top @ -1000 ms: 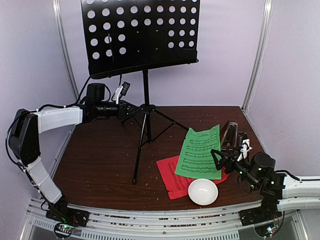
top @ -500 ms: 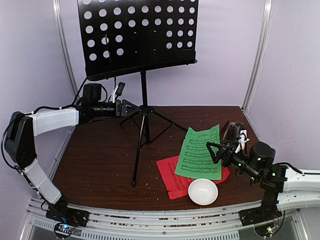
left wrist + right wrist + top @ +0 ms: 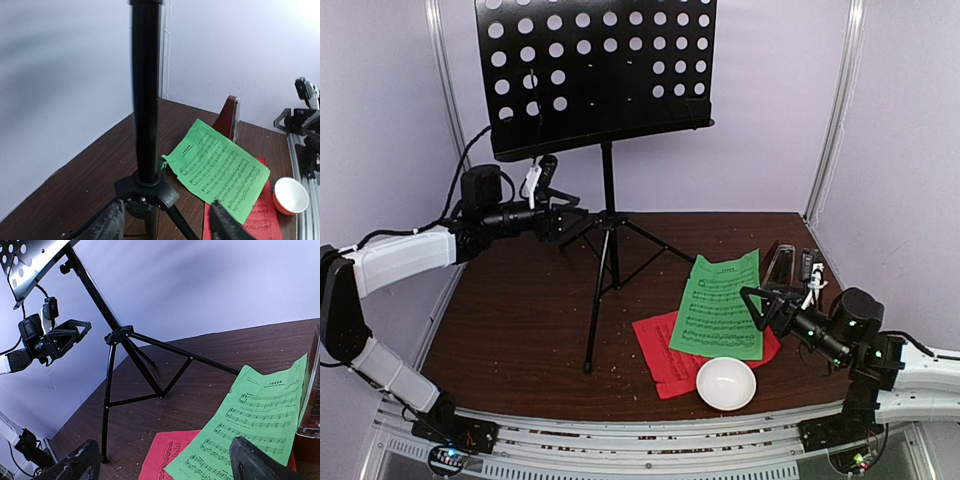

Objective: Pack up the instrument practice props

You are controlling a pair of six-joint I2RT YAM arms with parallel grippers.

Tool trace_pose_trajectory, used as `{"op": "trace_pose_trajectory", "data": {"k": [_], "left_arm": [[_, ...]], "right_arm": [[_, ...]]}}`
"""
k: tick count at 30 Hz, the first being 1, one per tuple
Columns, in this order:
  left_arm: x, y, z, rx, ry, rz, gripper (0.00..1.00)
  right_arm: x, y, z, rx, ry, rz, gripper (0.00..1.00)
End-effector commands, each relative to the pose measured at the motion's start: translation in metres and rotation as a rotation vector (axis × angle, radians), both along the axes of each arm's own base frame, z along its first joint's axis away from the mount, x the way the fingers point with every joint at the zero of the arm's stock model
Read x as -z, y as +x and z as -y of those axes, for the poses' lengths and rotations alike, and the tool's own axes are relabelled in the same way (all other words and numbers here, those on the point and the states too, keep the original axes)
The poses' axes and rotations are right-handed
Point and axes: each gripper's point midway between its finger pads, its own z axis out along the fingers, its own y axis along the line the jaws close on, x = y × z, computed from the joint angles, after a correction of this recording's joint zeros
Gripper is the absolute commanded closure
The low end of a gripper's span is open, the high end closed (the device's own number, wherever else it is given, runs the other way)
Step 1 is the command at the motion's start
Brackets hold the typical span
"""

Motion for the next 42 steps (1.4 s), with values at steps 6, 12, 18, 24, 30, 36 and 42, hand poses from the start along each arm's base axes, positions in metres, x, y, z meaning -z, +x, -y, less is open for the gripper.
{"op": "trace_pose_trajectory", "data": {"k": [6, 12, 18, 24, 30, 36, 42], "left_arm": [[0.017, -0.009, 0.015, 0.049, 0.173, 0.326, 0.55], [0.025, -0.001, 0.016, 0.005, 0.253, 0.369, 0.62], [0.03, 0.006, 0.019, -0.005, 0.288, 0.383, 0.66], [0.036, 0.012, 0.024, 0.003, 0.323, 0.394, 0.71], [0.04, 0.026, 0.026, -0.027, 0.334, 0.41, 0.72], [0.028, 0.027, 0.023, -0.067, 0.293, 0.449, 0.7], [0.027, 0.029, 0.022, -0.086, 0.295, 0.461, 0.56]], "right_arm": [[-0.002, -0.002, -0.017, -0.074, -0.025, 0.031, 0.09], [0.007, -0.006, -0.018, -0.09, -0.011, 0.022, 0.09], [0.006, -0.009, -0.012, -0.082, 0.007, 0.015, 0.1], [0.003, -0.007, -0.007, -0.058, 0.013, 0.015, 0.1], [0.0, -0.003, -0.006, -0.035, 0.015, 0.022, 0.1], [0.0, 0.001, -0.01, -0.028, 0.003, 0.026, 0.1], [0.003, 0.003, -0.02, -0.056, -0.019, 0.022, 0.09]]}}
